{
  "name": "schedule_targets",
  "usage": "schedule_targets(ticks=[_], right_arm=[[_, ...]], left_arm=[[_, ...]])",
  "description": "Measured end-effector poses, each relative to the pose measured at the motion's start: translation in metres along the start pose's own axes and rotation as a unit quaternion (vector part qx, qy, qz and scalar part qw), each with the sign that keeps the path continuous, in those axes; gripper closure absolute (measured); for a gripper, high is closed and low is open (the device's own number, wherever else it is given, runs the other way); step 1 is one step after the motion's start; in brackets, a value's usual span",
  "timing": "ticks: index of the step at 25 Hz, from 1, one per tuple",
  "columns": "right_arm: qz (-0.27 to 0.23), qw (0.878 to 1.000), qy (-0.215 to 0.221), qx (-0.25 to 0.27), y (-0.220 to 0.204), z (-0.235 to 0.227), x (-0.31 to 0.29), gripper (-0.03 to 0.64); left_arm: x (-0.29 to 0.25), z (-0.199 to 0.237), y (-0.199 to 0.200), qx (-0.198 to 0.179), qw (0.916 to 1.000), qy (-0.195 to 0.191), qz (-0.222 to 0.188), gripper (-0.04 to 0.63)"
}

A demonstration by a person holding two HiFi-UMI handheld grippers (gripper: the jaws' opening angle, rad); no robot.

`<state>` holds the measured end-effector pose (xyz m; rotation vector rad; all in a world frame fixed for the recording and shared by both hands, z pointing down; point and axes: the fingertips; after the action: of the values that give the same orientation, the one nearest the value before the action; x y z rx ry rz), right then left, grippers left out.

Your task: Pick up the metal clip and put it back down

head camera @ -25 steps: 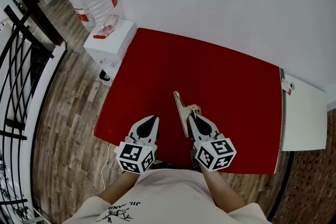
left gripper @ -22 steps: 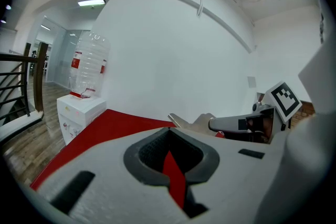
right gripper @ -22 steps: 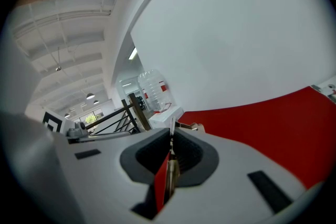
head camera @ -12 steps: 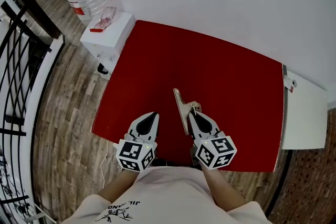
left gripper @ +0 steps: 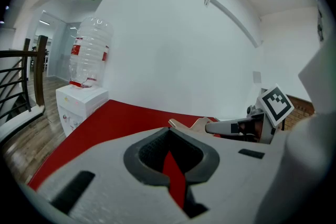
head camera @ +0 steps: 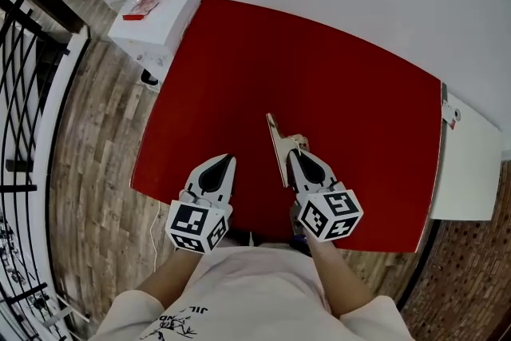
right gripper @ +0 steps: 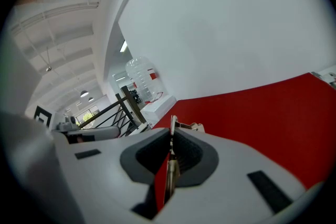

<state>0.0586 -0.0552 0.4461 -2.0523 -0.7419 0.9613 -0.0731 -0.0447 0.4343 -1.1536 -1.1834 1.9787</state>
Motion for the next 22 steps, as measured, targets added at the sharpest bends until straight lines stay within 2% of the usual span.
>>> schedule_targets(ticks=[9, 22], right_arm=[[0.013, 1.000, -0.017, -0.011, -0.020, -0.032, -0.043, 0.598], [0.030, 0.998, -0.059, -0.024, -0.067, -0.080, -0.092, 0.598]], left_arm=[[-0.035, 0.015, -0.027, -0.006, 0.9998, -0.005, 0.016, 0.591], [-0.067, 0.032, -0.065, 0.014, 0.9989, -0.013, 0.042, 0.591]])
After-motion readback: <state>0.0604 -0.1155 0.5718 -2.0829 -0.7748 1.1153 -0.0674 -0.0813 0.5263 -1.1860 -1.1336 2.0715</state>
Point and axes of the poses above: the fingertips, and each gripper's own axes: x backward along the fingers, z to its left, y out of its top, and after that the axes turned 4 degrees about y, right-handed
